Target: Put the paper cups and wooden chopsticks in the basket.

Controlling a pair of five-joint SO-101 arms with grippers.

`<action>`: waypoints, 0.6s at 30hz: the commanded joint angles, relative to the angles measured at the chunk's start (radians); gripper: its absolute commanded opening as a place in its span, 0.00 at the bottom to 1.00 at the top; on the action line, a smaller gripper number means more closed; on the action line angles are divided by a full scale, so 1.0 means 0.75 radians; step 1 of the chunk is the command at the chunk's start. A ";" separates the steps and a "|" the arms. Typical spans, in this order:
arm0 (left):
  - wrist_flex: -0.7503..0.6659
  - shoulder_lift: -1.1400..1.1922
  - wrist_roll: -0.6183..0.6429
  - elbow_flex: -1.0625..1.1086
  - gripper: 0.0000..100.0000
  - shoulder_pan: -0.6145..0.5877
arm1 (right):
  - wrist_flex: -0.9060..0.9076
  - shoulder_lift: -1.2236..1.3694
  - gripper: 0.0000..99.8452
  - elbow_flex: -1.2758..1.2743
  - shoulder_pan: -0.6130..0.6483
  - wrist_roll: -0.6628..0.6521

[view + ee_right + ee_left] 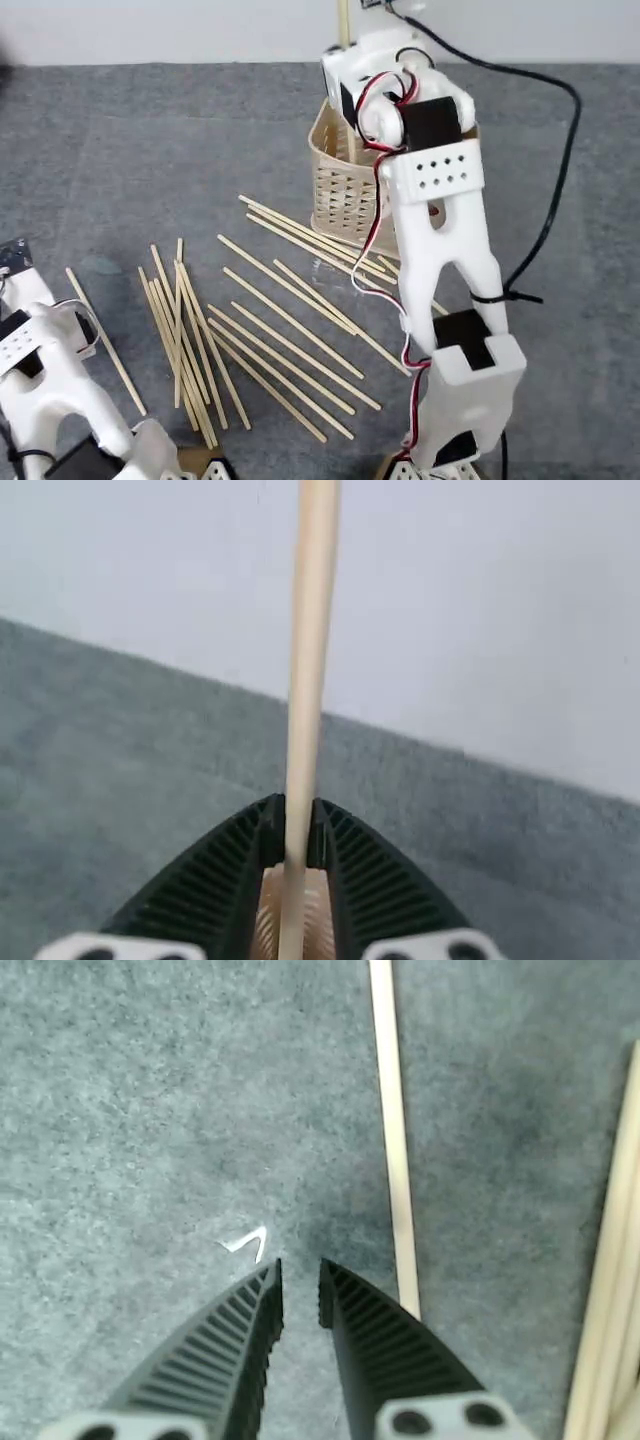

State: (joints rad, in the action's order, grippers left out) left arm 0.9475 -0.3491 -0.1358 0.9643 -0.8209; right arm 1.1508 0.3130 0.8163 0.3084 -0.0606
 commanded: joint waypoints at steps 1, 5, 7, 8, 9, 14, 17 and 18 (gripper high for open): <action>-0.023 -0.039 0.002 -0.001 0.07 0.010 | 0.042 -0.005 0.01 0.008 -0.017 0.016; -0.023 -0.039 0.002 -0.001 0.07 0.010 | 0.079 -0.005 0.01 0.008 -0.015 0.016; -0.023 -0.039 0.002 -0.001 0.07 0.010 | 0.109 -0.003 0.01 0.008 -0.013 0.016; -0.023 -0.039 0.002 -0.001 0.07 0.010 | 0.122 -0.003 0.01 0.008 -0.013 0.016; -0.023 -0.039 0.002 -0.001 0.07 0.010 | 0.136 -0.003 0.02 0.008 -0.013 0.016; -0.023 -0.039 0.002 -0.001 0.07 0.010 | 0.220 -0.015 0.16 0.014 -0.009 0.016; -0.023 -0.039 0.002 -0.001 0.07 0.010 | 0.240 -0.019 0.17 0.016 -0.005 0.016; -0.023 -0.039 0.002 -0.001 0.07 0.010 | 0.240 -0.024 0.17 0.018 -0.005 0.016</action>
State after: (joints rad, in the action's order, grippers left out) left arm 0.9475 -0.3491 -0.1358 0.9643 -0.8209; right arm 1.3211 0.3222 0.8163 0.3053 -0.0575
